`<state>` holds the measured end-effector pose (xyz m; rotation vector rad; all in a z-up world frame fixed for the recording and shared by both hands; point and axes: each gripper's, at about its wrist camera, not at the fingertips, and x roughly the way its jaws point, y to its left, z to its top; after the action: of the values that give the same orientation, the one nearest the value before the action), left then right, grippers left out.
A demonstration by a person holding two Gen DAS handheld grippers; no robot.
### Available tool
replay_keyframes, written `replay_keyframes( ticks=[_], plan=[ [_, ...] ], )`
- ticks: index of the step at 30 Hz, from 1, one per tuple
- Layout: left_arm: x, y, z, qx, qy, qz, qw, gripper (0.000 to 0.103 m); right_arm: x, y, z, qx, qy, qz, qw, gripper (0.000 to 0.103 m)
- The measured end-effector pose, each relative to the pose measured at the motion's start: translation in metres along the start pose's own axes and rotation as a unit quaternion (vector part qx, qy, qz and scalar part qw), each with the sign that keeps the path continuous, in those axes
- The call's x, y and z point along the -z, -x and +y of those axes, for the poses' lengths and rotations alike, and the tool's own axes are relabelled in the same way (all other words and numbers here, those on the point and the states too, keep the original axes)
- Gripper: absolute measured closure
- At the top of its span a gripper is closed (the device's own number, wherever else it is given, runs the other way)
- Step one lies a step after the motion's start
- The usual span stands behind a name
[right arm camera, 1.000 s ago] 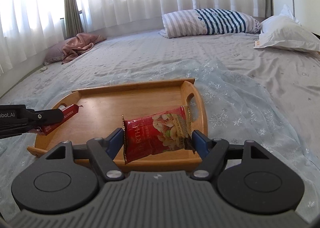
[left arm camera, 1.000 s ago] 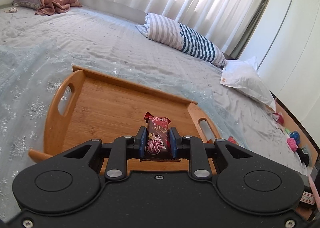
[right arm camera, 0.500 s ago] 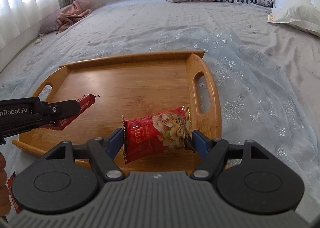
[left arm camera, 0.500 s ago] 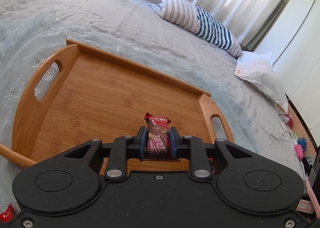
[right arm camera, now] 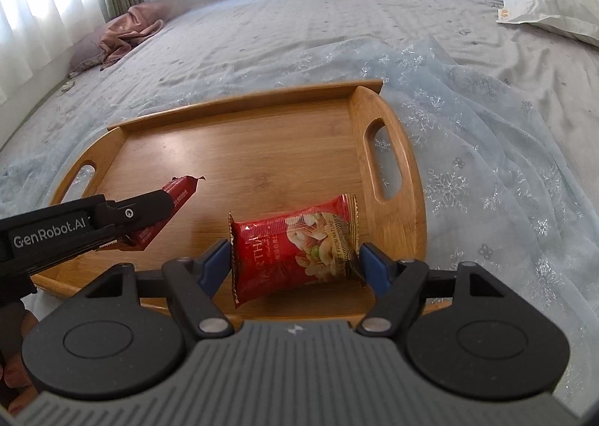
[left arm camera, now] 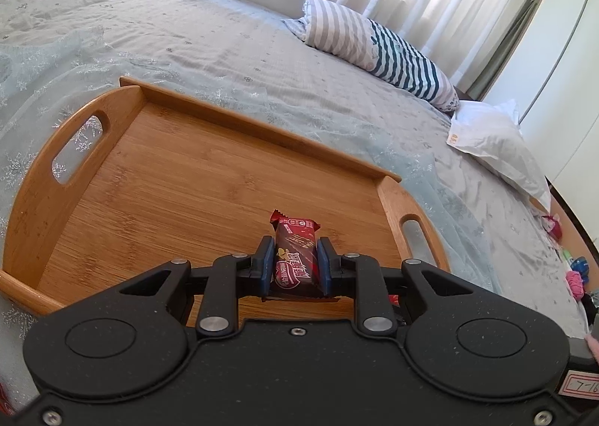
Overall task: Organize snacks
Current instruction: 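Carry both snacks onto the wooden tray and open both tools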
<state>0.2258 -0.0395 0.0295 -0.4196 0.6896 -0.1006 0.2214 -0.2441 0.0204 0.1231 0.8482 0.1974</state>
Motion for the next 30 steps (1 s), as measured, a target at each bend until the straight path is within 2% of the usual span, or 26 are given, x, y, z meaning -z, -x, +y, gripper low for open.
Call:
replay_keyframes(
  ticks=[5, 15, 30],
  plan=[
    [0.005, 0.000, -0.003, -0.007, -0.004, -0.012, 0.9999, 0.080, 0.000, 0.001, -0.002, 0.000, -0.003, -0.002, 1.000, 0.027],
    [0.012, -0.006, -0.001, -0.009, 0.004, -0.007, 0.9999, 0.080, 0.000, -0.001, -0.008, -0.010, -0.016, -0.003, 1.000, 0.027],
    [0.013, -0.012, 0.008, -0.003, 0.027, 0.002, 0.9996, 0.080, 0.001, -0.001, -0.003, -0.006, 0.000, -0.004, 1.000, 0.026]
  ],
)
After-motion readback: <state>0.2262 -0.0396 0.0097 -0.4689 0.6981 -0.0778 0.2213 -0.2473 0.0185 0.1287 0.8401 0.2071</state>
